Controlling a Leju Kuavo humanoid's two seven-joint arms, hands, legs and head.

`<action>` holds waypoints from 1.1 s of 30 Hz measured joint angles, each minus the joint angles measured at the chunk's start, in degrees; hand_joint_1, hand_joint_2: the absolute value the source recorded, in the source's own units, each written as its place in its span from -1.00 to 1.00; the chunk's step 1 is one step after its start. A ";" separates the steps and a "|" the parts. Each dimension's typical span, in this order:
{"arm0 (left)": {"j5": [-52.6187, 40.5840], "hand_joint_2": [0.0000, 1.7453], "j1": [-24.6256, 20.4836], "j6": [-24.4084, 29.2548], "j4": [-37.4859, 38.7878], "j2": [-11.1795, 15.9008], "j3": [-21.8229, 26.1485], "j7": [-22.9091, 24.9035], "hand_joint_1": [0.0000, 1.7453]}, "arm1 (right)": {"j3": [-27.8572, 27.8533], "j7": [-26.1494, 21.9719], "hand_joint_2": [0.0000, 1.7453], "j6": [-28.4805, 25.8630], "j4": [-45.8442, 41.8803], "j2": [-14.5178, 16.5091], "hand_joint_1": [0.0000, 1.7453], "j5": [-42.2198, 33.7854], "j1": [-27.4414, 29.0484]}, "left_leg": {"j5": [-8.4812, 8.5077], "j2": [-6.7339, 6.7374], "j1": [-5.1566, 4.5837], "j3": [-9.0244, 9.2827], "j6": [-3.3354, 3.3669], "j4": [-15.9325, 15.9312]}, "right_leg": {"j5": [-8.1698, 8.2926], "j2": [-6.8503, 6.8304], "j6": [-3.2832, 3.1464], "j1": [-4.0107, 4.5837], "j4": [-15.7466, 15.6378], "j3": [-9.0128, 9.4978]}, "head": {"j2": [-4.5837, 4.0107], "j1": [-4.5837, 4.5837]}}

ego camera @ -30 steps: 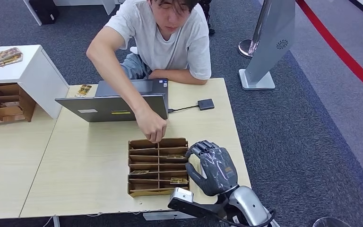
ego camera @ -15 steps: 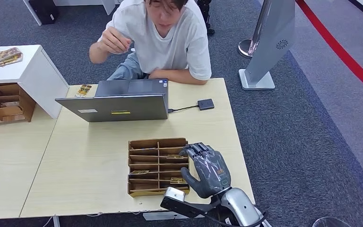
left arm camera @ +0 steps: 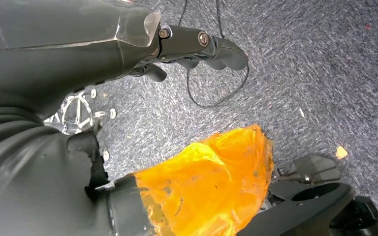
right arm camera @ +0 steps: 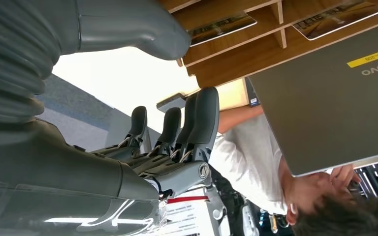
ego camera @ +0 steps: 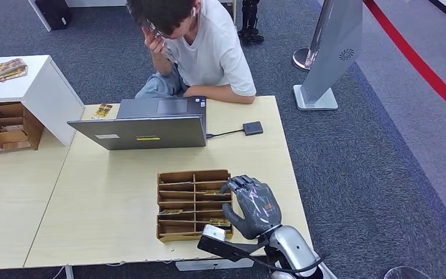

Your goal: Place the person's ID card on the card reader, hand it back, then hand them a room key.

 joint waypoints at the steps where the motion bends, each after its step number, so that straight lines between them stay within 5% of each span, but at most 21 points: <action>1: -0.13 -1.00 -0.03 -0.05 0.00 -0.02 -0.02 0.04 -1.00 | 0.00 0.00 1.00 0.02 0.19 0.07 0.02 0.00 -0.12 | 0.00 0.00 0.00 0.00 0.00 0.00 | 0.00 0.00 0.00 0.00 0.00 0.00 | 0.00 0.00; 33: -1.79 -1.00 -0.79 -1.37 -0.28 -0.22 -0.43 0.62 -1.00 | 0.62 1.81 1.00 2.05 5.71 3.90 -0.04 1.05 -1.36 | 0.00 0.00 0.00 0.00 0.00 0.00 | 0.00 0.00 0.00 0.00 0.00 0.00 | 0.00 0.01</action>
